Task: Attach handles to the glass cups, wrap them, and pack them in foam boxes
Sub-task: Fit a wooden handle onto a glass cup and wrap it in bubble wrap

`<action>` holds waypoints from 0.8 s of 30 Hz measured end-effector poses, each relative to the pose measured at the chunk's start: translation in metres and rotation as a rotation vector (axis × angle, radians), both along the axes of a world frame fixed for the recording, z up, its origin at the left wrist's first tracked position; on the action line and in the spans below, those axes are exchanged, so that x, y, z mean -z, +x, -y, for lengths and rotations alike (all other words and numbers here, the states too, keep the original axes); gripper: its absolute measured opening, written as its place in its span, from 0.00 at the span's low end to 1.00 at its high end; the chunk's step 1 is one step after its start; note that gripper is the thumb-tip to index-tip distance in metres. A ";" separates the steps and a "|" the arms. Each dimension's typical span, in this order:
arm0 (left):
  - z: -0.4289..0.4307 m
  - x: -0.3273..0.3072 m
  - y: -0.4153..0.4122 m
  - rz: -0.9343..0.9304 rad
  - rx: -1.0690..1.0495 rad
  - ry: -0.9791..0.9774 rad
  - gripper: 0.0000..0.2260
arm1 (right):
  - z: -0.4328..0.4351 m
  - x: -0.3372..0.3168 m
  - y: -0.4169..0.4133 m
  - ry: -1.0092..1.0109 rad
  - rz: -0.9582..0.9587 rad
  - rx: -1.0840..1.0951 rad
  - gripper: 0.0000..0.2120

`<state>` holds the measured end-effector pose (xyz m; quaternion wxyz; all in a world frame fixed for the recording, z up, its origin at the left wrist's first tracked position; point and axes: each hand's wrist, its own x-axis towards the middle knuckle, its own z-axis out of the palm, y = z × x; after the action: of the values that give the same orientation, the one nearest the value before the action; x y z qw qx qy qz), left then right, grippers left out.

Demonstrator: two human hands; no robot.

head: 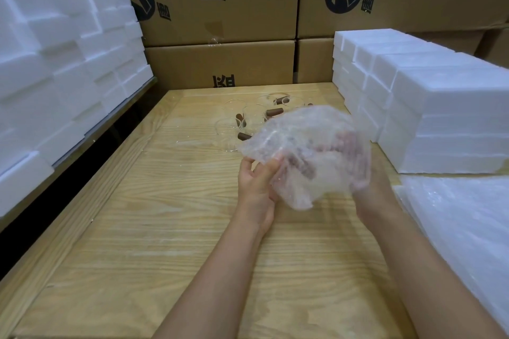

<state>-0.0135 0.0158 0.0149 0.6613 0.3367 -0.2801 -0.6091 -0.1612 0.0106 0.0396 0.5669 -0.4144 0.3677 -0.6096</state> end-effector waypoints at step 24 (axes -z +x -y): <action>-0.002 0.004 0.003 -0.040 0.220 -0.126 0.25 | 0.002 0.019 0.016 0.093 -0.095 -0.102 0.17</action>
<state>-0.0110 0.0179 0.0111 0.6156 0.2495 -0.3398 -0.6658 -0.1447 0.0089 0.0207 0.5977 -0.4341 0.4005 -0.5421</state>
